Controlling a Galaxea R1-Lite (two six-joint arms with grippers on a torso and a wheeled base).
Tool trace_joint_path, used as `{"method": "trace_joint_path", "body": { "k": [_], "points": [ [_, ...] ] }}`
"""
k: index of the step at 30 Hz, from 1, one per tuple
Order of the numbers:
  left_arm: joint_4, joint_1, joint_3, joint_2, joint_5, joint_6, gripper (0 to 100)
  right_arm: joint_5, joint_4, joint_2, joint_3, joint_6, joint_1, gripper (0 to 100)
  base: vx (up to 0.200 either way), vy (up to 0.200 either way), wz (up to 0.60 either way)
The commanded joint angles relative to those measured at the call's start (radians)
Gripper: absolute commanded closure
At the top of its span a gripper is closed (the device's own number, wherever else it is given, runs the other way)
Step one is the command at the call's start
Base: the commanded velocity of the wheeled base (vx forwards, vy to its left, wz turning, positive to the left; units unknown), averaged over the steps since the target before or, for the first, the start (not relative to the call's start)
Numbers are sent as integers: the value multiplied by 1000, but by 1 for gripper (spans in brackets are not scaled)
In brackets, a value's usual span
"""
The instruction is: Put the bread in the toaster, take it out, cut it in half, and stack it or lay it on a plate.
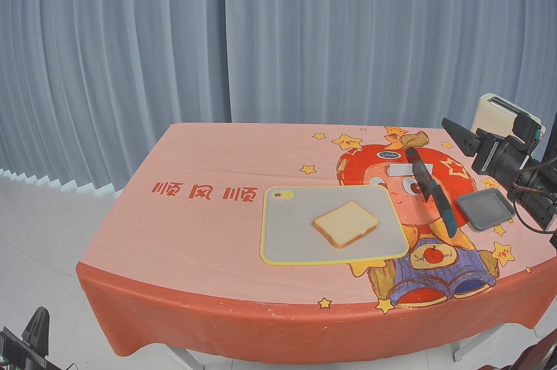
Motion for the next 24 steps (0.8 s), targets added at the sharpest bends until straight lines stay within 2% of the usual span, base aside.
{"method": "trace_joint_path", "body": {
  "k": [1,12,17,20,24],
  "points": [
    [0,0,18,-2,0,0,100,-1,0,7,-4,-1,-7,0,0,0,0],
    [0,0,18,-2,0,0,100,-7,1,13,3,1,-6,0,0,0,0],
    [0,0,18,-2,0,0,100,-36,3,22,6,-5,-4,0,0,0,0],
    [0,0,18,-2,0,1,100,-70,24,48,16,-28,-1,0,0,0,0],
    [0,0,18,-2,0,0,100,-87,24,67,28,-39,-1,0,0,0,0]
  ]
}}
